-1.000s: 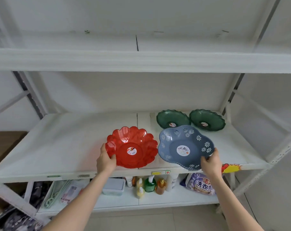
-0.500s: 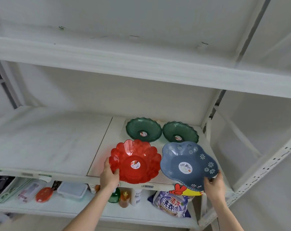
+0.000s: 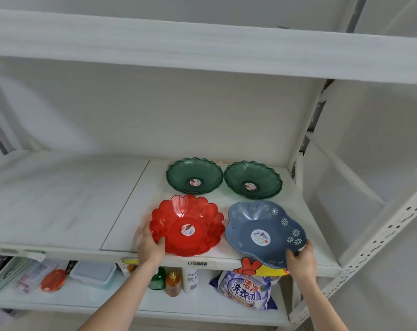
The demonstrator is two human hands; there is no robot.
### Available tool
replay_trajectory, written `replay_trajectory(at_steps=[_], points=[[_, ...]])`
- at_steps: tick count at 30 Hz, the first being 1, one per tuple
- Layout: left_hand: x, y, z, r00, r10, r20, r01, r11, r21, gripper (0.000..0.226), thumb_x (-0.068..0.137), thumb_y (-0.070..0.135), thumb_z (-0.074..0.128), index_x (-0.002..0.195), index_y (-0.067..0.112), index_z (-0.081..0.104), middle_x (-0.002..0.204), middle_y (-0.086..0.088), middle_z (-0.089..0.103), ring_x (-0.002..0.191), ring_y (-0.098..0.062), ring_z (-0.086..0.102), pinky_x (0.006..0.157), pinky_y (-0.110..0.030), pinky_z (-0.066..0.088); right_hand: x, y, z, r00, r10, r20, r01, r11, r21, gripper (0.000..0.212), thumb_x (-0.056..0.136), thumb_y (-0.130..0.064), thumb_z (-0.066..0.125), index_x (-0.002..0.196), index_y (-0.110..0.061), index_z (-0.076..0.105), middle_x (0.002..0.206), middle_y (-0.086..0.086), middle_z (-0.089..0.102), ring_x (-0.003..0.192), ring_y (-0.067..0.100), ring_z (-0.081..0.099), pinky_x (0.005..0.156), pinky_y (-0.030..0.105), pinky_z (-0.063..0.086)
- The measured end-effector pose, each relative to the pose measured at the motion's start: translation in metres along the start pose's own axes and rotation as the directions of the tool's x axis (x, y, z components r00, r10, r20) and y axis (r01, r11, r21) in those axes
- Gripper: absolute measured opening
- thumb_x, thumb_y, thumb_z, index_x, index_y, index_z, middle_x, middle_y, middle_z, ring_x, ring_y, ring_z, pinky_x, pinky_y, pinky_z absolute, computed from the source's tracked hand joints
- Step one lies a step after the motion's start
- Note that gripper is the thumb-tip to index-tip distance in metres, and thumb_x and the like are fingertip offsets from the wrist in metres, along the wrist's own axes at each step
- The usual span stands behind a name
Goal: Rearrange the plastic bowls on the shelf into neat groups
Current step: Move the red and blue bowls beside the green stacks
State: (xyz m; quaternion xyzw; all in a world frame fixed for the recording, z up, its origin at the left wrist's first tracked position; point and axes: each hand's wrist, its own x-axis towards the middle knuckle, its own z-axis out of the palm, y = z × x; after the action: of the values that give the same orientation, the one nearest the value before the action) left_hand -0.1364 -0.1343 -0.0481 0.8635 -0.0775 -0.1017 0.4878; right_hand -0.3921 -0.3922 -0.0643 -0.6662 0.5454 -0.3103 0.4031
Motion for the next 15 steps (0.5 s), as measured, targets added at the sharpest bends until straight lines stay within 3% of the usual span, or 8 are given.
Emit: replay_trajectory(at_steps=[6,15], points=[[0.007,-0.008,0.005,0.999,0.009,0.038,-0.009,1.0,-0.004,0.057,0.093,0.018,0.056,0.146,0.019,0.034,0.14,-0.012,0.053,0.123,-0.037,0.053,0.102,-0.05,0.045,0.016,0.009,0.011,1.0,0.009,0.015,-0.009,1.0,-0.013,0.043,0.085,-0.004,0.057,0.126,-0.004,0.042,0.114,0.022,0.063,0.099,0.042,0.06,0.074,0.035,0.042],[0.013,-0.004,0.008,0.998,0.028,0.059,-0.028,1.0,-0.007,0.058,0.094,0.02,0.056,0.146,0.019,0.033,0.141,-0.011,0.052,0.126,-0.034,0.051,0.104,-0.048,0.042,0.026,0.012,0.016,0.999,0.029,0.021,-0.028,0.998,-0.062,0.049,0.084,-0.005,0.058,0.13,-0.006,0.039,0.114,0.022,0.063,0.1,0.045,0.059,0.077,0.043,0.049]])
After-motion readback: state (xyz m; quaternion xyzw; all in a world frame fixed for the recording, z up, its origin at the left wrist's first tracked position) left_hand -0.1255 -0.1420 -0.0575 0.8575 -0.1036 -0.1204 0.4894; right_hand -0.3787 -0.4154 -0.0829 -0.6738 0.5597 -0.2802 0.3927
